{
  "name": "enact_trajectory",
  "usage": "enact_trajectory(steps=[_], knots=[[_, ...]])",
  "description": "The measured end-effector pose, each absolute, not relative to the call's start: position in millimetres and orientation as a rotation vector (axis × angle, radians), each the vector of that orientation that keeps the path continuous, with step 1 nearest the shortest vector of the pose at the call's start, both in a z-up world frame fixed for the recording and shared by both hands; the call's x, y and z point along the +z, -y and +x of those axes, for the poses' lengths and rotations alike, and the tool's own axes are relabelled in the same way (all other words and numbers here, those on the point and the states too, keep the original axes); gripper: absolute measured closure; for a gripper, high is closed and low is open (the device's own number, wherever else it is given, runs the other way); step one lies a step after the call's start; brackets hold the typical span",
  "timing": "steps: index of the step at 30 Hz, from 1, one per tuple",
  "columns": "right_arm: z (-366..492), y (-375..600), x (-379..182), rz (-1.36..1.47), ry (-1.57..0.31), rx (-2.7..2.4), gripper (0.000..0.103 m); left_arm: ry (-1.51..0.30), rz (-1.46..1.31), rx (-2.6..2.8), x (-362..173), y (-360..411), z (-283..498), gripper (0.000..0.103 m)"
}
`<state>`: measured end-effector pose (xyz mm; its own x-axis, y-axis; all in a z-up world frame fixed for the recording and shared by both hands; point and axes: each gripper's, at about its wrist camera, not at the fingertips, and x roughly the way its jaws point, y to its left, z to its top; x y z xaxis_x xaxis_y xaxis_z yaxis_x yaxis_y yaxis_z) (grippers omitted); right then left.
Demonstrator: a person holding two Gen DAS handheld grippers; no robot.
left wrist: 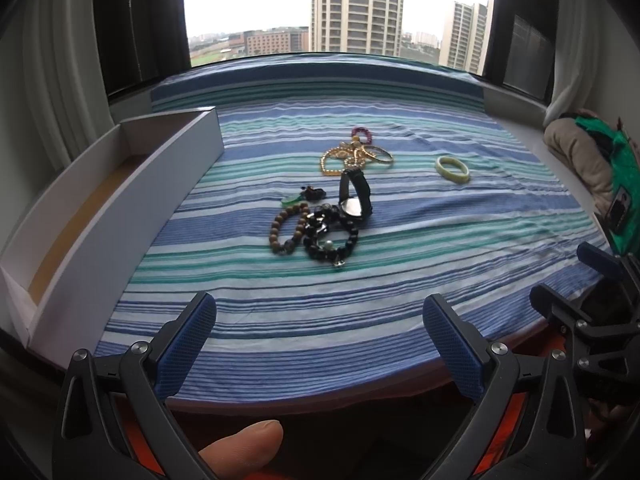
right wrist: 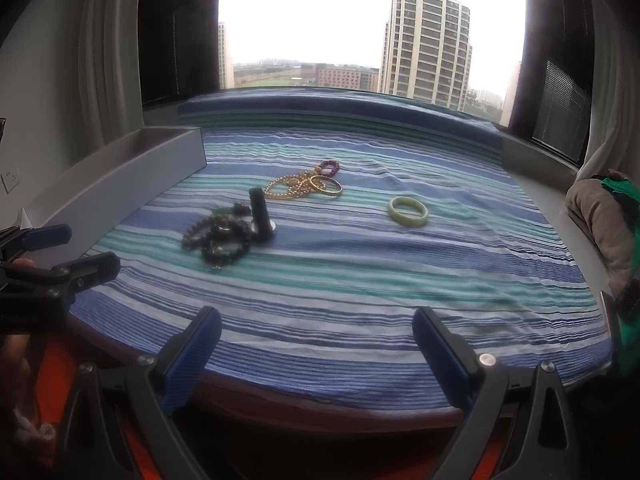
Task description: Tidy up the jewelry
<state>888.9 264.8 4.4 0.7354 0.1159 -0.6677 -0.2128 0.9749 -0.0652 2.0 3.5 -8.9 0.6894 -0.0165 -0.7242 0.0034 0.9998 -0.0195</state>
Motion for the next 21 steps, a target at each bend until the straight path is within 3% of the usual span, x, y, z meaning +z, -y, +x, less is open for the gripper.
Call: enact_trajectory(steps=[21], knots=[[888.7, -261.9, 5.6, -0.133, -0.713, 0.178, 0.005, -0.815, -0.007, -0.010, -9.4, -0.5, 3.8, 0.000]])
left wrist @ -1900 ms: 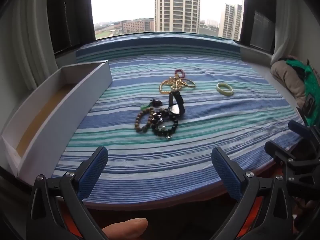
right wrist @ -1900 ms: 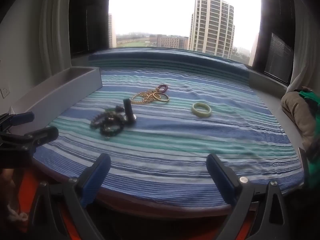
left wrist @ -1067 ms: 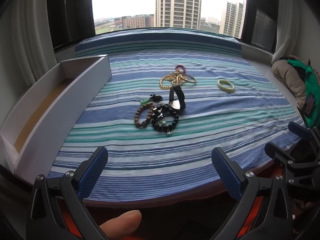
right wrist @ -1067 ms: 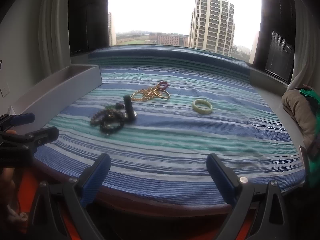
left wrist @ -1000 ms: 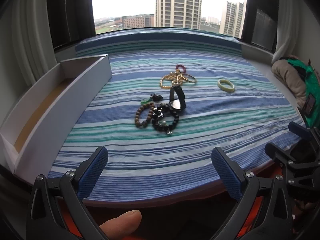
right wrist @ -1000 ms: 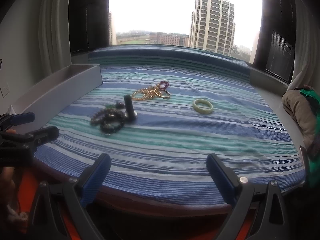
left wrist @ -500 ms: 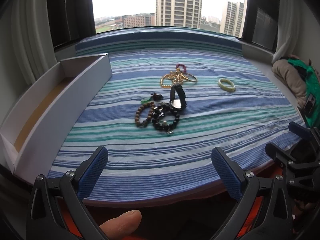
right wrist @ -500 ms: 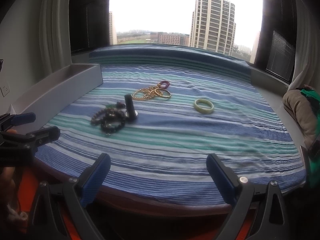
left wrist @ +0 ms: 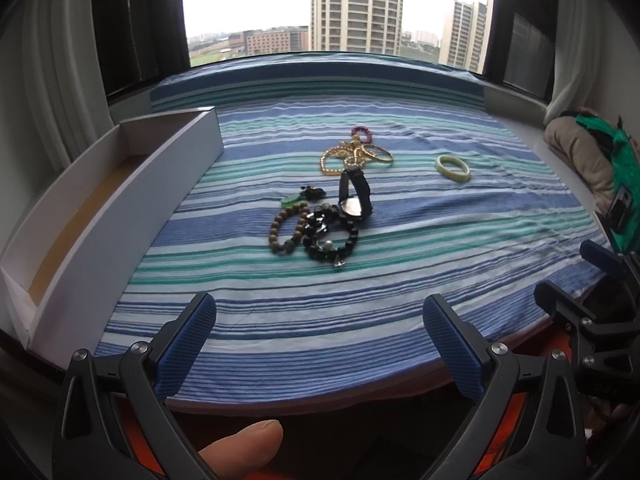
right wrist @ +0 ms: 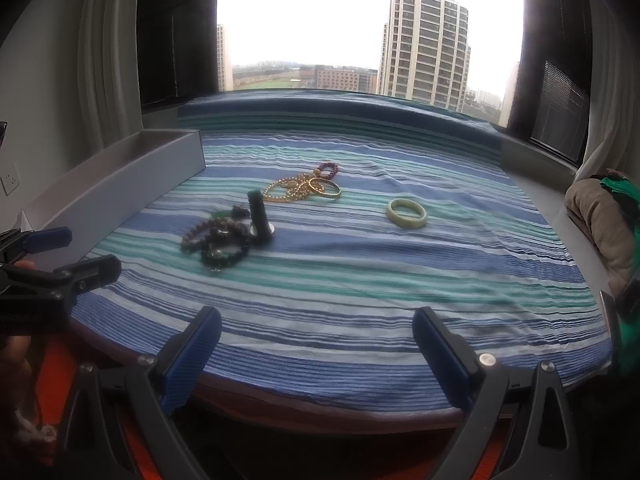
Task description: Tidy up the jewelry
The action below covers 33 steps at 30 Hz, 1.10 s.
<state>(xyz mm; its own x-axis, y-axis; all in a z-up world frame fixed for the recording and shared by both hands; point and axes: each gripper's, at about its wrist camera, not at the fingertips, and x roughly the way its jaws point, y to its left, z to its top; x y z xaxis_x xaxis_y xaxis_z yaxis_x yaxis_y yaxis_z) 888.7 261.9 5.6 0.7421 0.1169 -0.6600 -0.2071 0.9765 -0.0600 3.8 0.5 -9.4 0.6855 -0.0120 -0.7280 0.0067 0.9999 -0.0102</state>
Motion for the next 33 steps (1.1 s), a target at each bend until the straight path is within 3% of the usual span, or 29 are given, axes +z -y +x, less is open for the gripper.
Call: enact_trajectory(steps=[33], knots=[[889.4, -263.2, 4.4, -0.139, -0.711, 0.177, 0.005, -0.807, -0.005, -0.070, -5.2, 5.5, 1.8, 0.000]])
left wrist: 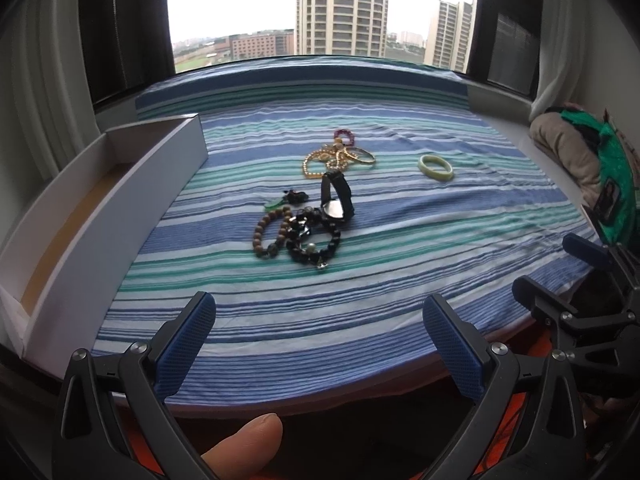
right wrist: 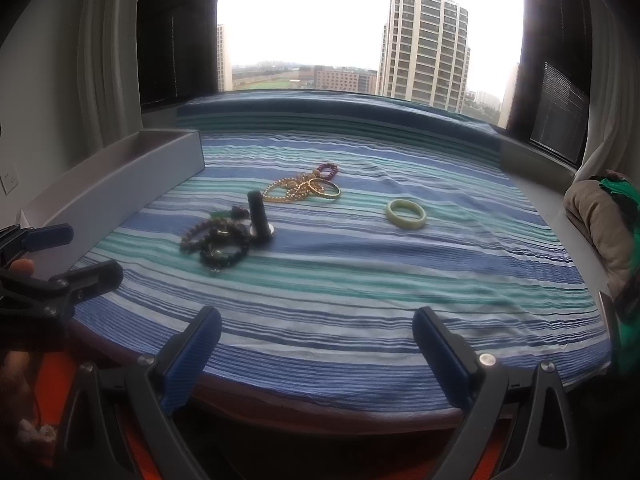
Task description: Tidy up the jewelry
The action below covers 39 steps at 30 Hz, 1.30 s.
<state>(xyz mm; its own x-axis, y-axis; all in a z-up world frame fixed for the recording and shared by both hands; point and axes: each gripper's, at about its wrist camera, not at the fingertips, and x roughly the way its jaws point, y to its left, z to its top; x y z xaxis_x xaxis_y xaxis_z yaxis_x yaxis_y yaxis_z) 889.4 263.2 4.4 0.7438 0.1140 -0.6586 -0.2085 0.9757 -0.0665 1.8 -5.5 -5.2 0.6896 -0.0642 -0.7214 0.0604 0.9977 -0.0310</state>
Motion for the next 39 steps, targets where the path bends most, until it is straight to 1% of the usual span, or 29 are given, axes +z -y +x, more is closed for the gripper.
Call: enact_trajectory(steps=[39], knots=[[888.5, -267.4, 2.2, -0.148, -0.721, 0.184, 0.005, -0.810, -0.009, -0.049, -7.2, -0.7, 1.6, 0.000]])
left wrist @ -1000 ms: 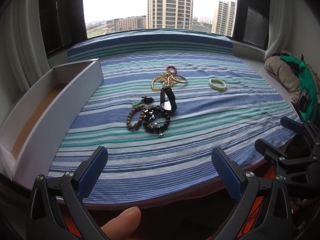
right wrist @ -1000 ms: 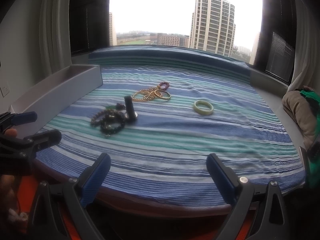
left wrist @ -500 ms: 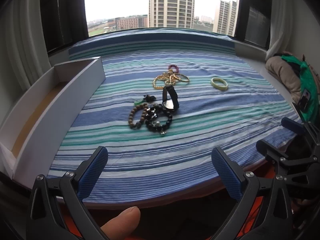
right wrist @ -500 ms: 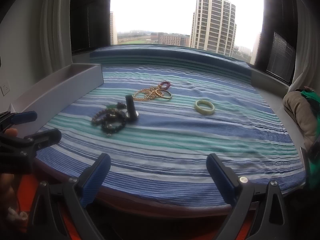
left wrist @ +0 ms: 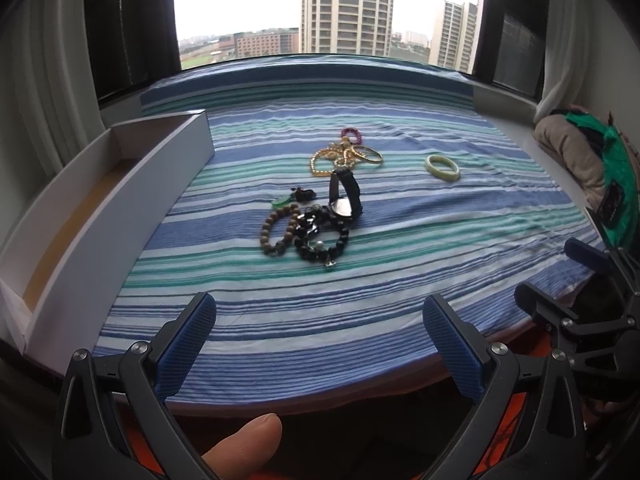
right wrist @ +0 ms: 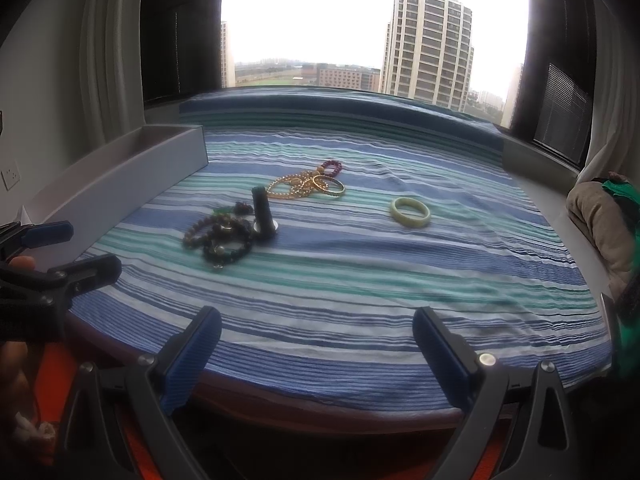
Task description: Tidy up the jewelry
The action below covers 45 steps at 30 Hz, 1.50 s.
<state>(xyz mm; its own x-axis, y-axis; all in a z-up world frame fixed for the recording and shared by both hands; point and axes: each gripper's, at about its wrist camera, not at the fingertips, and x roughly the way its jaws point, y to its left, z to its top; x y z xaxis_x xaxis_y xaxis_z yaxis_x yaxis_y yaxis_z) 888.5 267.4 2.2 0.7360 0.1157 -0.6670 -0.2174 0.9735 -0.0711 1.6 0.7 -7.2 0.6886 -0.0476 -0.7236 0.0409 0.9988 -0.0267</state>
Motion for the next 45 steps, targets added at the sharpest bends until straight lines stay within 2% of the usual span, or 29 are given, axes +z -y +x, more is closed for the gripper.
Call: enact_trajectory(steps=[45], knots=[[891.8, -268.7, -3.8, -0.147, -0.730, 0.189, 0.005, -0.820, -0.009, -0.041, -10.2, -1.6, 3.2, 0.000]])
